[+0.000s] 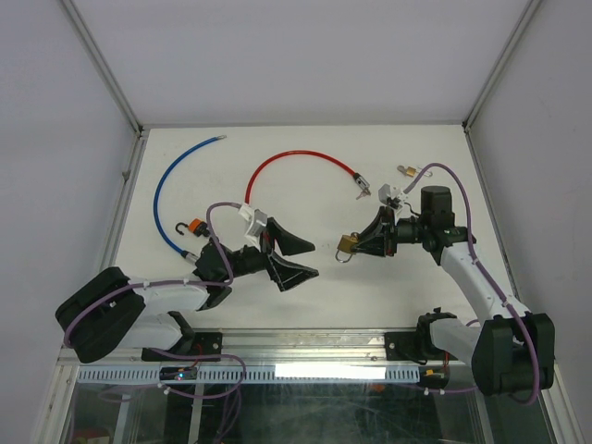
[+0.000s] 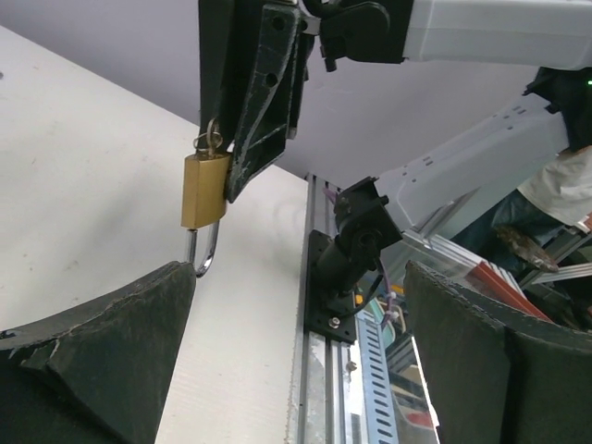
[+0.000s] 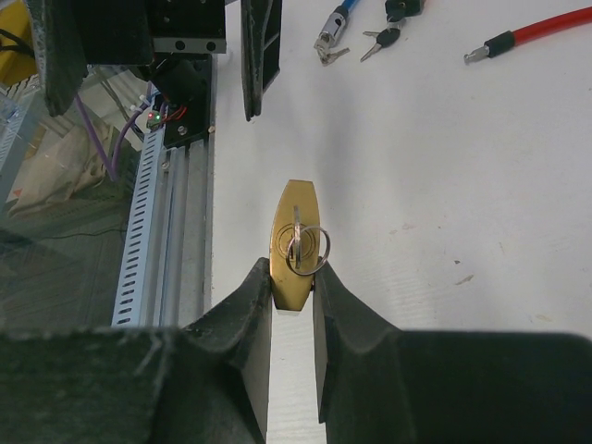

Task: Lock with the key
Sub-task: Lock the lock.

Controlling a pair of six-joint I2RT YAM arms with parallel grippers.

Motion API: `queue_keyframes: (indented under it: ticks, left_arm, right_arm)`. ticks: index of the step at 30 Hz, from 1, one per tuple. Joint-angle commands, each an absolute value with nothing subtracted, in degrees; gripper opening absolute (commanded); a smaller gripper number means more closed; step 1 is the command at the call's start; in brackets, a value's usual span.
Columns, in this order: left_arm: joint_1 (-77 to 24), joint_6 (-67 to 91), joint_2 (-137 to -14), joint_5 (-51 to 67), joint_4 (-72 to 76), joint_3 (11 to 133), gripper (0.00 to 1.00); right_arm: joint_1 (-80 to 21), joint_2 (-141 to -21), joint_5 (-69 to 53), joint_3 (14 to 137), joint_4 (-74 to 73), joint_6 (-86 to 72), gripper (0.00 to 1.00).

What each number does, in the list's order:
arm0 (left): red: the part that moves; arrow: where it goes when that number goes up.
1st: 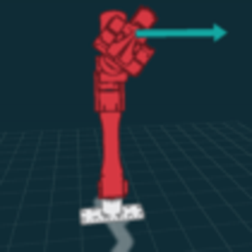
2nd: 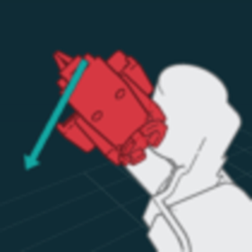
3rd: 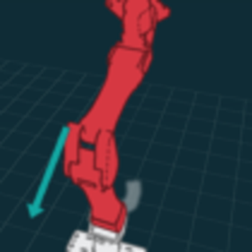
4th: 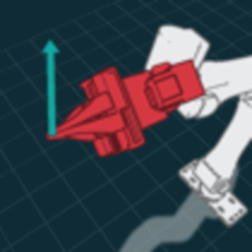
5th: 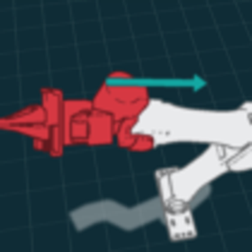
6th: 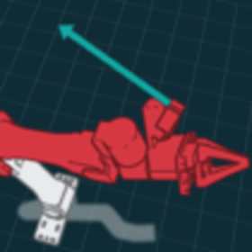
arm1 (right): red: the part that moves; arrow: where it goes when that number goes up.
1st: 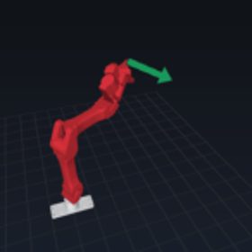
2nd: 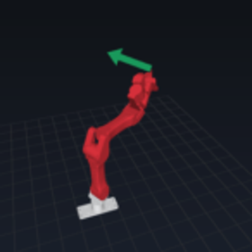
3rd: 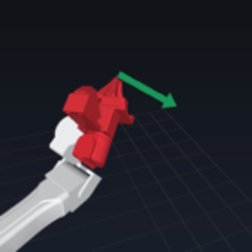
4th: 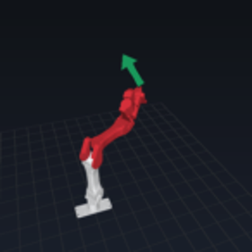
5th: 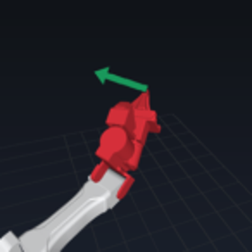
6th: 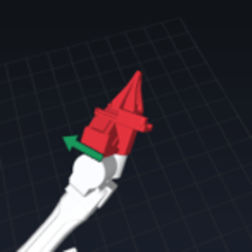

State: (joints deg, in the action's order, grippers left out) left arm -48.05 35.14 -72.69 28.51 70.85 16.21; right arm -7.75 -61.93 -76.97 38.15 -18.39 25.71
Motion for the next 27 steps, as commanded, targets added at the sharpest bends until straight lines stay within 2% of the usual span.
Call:
queue_keyframes:
  ticks: [1,6,19,27]
  left_arm:
    - [-49.9,30.7,-70.8,25.6,63.6,19.6,0.98]
    - [-51.7,27.0,-69.9,23.9,56.6,21.9,0.94]
    - [-51.7,30.0,-71.6,27.7,64.7,21.0,0.92]
    - [-51.2,29.2,-71.3,28.2,62.0,22.0,0.92]
  right_arm:
    - [-8.2,-61.9,-80.2,41.4,-17.9,27.1,0.0]
    - [-8.5,-62.2,-80.1,41.6,-18.7,27.8,0.0]
    - [-9.1,-62.9,-80.4,42.3,-21.2,28.4,0.0]
    - [-9.7,-63.5,-81.0,43.0,-23.8,32.3,0.0]
